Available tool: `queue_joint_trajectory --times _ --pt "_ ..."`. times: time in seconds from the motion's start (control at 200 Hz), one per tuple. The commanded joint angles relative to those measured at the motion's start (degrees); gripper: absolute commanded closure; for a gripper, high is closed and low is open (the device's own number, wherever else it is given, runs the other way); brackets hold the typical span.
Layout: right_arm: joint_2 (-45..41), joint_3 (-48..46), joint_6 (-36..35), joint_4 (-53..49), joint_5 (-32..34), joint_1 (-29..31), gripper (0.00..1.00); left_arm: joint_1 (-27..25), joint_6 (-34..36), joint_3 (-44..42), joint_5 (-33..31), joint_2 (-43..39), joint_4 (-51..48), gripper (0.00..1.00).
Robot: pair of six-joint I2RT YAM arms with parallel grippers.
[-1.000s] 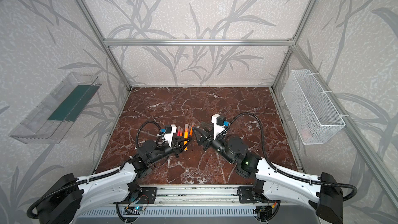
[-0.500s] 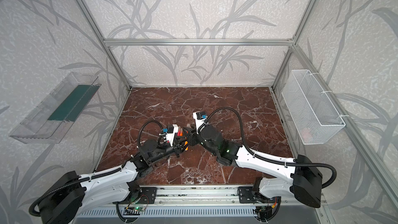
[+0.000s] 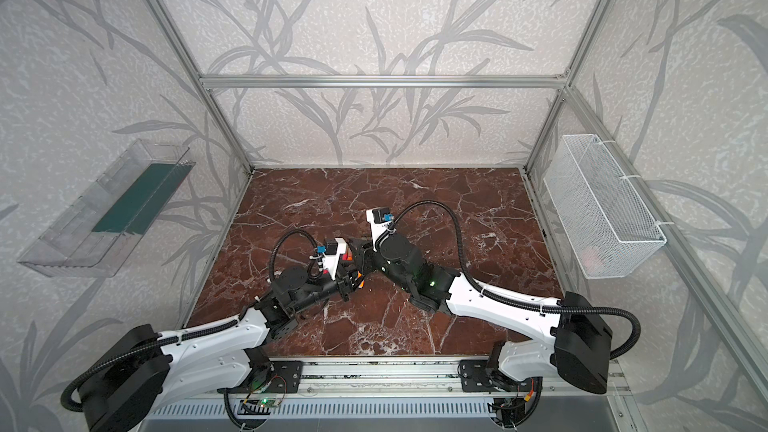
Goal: Insert the pens into the pen caps
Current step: 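Press the cap further down onto the marker with the right gripper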
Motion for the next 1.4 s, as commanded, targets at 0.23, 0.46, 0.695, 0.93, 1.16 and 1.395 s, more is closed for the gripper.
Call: queue_joint_trajectory --times 0.23,0.46,0.695,0.93,1.16,1.395 --pt "-0.2 -0.2 1.7 1.2 -2.8 -0.3 0.82 -0.1 1.0 1.3 0.1 -0.5 0.3 1.00" --pt "-1.3 -6.2 0.1 7.5 -8.6 -0.4 1.00 0.2 -3.0 1.4 -5.3 -0.5 2.3 1.00" --pt "-5.9 -13.7 -5.0 14.6 -17.7 -0.4 1.00 1.0 -3.7 6.0 -5.9 -3.9 -4.6 1.00" --pt "-7.3 -16.6 -1.0 12.9 -18.1 0.6 1.00 1.5 -0.6 9.8 -8.5 -4.9 -9.7 1.00" --pt "-2.9 -11.6 9.0 -1.3 -2.5 7.2 1.00 0.6 7.4 13.3 -23.0 -2.2 -12.7 1.00" --pt "0.6 -10.7 9.2 0.4 3.2 10.4 1.00 -0.8 9.7 13.1 -29.6 -0.4 -9.3 1.00"
